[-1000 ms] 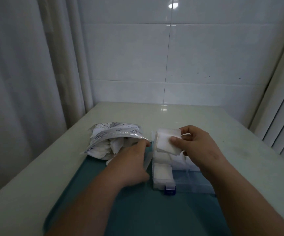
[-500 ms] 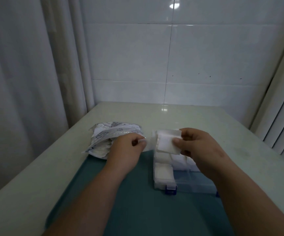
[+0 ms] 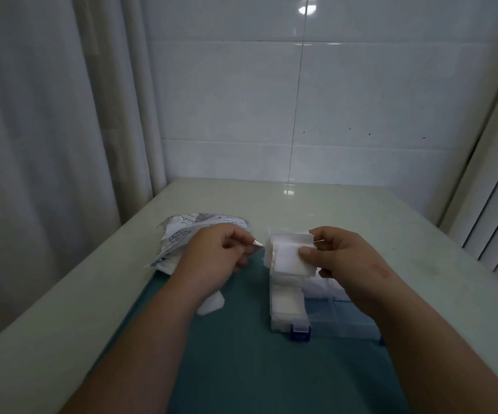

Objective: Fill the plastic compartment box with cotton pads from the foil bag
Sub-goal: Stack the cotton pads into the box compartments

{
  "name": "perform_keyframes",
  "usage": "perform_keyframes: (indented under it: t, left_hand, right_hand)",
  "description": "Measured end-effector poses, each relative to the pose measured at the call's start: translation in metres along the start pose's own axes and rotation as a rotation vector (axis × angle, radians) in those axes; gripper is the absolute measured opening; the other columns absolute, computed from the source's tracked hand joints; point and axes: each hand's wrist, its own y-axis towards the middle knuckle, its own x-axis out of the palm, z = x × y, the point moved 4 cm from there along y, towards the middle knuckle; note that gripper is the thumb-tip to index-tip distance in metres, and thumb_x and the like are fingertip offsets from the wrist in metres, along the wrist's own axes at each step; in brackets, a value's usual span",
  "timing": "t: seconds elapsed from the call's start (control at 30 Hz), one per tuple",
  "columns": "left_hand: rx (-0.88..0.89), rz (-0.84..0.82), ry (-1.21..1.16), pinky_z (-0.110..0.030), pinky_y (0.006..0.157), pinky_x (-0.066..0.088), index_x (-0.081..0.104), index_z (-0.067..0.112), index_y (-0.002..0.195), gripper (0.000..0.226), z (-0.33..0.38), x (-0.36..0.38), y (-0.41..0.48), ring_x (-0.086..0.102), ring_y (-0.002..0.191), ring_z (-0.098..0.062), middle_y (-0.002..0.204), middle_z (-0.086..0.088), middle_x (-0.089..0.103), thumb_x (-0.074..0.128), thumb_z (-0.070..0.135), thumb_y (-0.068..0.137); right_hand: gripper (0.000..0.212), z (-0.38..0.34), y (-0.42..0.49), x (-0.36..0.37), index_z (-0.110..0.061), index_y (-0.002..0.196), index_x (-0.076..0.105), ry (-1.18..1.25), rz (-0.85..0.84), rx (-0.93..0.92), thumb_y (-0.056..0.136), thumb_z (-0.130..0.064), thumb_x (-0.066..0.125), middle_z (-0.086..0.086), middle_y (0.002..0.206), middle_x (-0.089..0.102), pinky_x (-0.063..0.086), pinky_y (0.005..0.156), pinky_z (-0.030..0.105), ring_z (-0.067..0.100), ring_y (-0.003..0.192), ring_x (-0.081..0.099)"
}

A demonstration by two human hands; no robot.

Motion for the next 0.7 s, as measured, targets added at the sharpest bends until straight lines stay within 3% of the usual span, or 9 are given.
perform_keyframes:
  t: [0.07,0.17,0.33,0.43,0.5,0.6,0.7]
  left_hand:
    - [0.058,0.003,0.261,-0.025,0.071,0.050,0.069,0.029,0.076,0.039,0.001,-0.016,0.005,0.065,0.074,-0.007,0.080,0.011,0.071,0.055,-0.007,0.083]
    - [0.077,-0.136,0.689,-0.023,0.081,0.049,0.070,0.035,0.079,0.039,0.000,-0.027,0.005,0.062,0.090,-0.005,0.088,0.018,0.067,0.053,0.000,0.081]
    - [0.008,-0.397,1.122,-0.029,0.091,0.045,0.064,0.044,0.116,0.055,-0.015,-0.025,-0.002,0.054,0.110,-0.016,0.114,0.007,0.055,0.046,0.002,0.085]
    - [-0.043,-0.463,1.176,-0.033,0.095,0.045,0.057,0.049,0.125,0.062,-0.023,-0.024,-0.004,0.053,0.117,-0.018,0.132,0.003,0.051,0.045,0.004,0.083]
    - [-0.042,-0.457,1.194,-0.033,0.094,0.046,0.055,0.047,0.126,0.059,-0.027,-0.023,-0.004,0.054,0.117,-0.019,0.133,0.003,0.052,0.048,0.007,0.083]
    - [-0.071,-0.406,1.219,-0.034,0.088,0.049,0.061,0.034,0.110,0.037,-0.030,-0.022,-0.001,0.058,0.105,-0.023,0.119,-0.002,0.059,0.060,0.025,0.074]
    - [-0.087,-0.362,1.131,-0.027,0.068,0.048,0.064,0.026,0.082,0.024,-0.025,-0.021,-0.002,0.060,0.083,-0.017,0.091,0.003,0.064,0.071,0.042,0.064]
  right_hand:
    - [0.008,-0.001,-0.001,-0.001,-0.017,0.098,0.067,0.003,0.005,-0.001,0.091,-0.014,0.062,-0.001,0.087,0.071,0.045,0.068,0.025,0.014,0.081,0.064]
    - [0.009,-0.001,-0.001,0.000,-0.016,0.100,0.066,-0.003,0.008,0.004,0.092,-0.015,0.062,-0.002,0.087,0.070,0.046,0.067,0.024,0.013,0.081,0.064]
    - [0.008,0.000,-0.001,0.001,-0.017,0.098,0.066,-0.008,0.012,0.010,0.091,-0.015,0.062,-0.002,0.086,0.070,0.045,0.066,0.024,0.012,0.079,0.064]
    - [0.009,0.001,0.000,0.001,-0.017,0.098,0.067,-0.008,0.014,0.009,0.091,-0.015,0.063,-0.002,0.086,0.071,0.044,0.067,0.025,0.013,0.079,0.064]
    - [0.009,0.001,0.000,0.001,-0.017,0.099,0.067,-0.011,0.010,0.009,0.091,-0.015,0.063,-0.001,0.087,0.071,0.044,0.066,0.025,0.013,0.079,0.064]
    - [0.008,0.001,0.000,0.003,-0.018,0.096,0.067,-0.006,0.004,0.006,0.090,-0.014,0.064,-0.001,0.086,0.072,0.045,0.066,0.025,0.012,0.077,0.064]
    - [0.007,0.001,0.000,0.002,-0.019,0.095,0.067,-0.007,0.009,0.004,0.090,-0.014,0.064,-0.002,0.085,0.072,0.044,0.066,0.024,0.011,0.075,0.063]
